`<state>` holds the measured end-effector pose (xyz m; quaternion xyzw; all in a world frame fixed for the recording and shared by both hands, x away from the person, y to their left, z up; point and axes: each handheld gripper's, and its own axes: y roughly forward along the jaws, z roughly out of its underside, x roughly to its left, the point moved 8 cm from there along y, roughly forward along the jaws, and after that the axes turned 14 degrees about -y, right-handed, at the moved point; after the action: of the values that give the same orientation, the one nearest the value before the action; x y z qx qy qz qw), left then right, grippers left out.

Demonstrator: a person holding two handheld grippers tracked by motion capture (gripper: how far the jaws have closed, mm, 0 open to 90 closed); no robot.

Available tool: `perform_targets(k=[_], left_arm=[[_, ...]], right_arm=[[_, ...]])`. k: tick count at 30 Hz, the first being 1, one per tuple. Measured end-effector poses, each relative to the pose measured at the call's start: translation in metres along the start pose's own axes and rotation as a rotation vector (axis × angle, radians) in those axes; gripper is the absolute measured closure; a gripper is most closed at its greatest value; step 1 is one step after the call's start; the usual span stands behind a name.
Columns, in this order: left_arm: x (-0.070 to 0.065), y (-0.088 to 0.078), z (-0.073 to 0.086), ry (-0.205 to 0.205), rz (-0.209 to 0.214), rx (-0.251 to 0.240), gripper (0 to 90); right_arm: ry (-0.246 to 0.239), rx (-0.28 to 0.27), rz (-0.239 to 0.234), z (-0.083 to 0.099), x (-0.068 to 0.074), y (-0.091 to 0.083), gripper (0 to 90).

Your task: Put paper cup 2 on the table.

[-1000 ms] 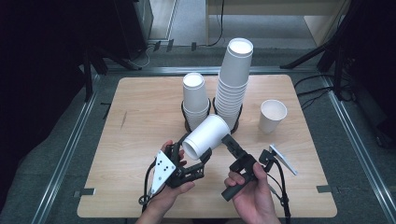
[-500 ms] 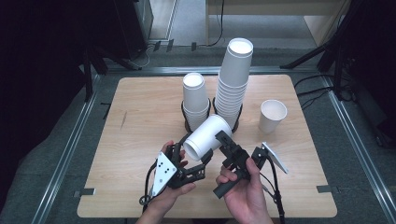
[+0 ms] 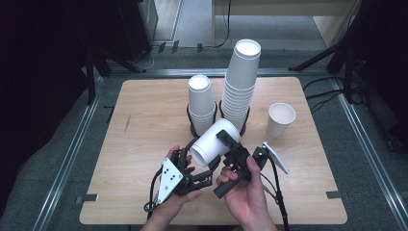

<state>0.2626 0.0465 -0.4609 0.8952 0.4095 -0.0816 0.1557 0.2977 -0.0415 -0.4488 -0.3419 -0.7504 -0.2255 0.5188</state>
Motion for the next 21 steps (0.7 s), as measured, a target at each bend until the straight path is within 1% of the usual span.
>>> perform_targets(k=[3,5,11,16,18,19,21], left_arm=[[-0.0016,0.0002,0.0002,0.002,0.005,0.001,22.1],[-0.0022,0.0003,0.0005,0.006,0.007,0.002,22.1],[-0.0029,0.0004,0.0008,0.008,0.01,0.004,22.1],[-0.0029,0.0001,0.0004,0.01,0.015,0.005,22.0],[-0.0028,0.0001,0.0003,0.008,0.016,0.007,22.0],[-0.0028,0.0001,0.0005,0.006,0.017,0.008,21.8],[-0.0028,0.0002,0.0009,0.006,0.019,0.011,21.8]], right_arm=[[0.013,0.008,0.004,0.0007,-0.0011,0.0025,0.0],[0.02,0.004,0.004,0.0002,-0.0021,0.0043,0.0],[0.039,0.005,-0.008,-0.0003,-0.0019,0.007,0.1],[0.067,0.006,-0.012,-0.0006,-0.0013,0.0072,7.5],[0.075,0.011,-0.018,-0.0003,-0.002,0.0074,8.7],[0.086,0.016,-0.021,-0.0004,-0.0024,0.0068,9.5],[0.088,0.017,-0.021,-0.0005,-0.0026,0.0065,9.8]])
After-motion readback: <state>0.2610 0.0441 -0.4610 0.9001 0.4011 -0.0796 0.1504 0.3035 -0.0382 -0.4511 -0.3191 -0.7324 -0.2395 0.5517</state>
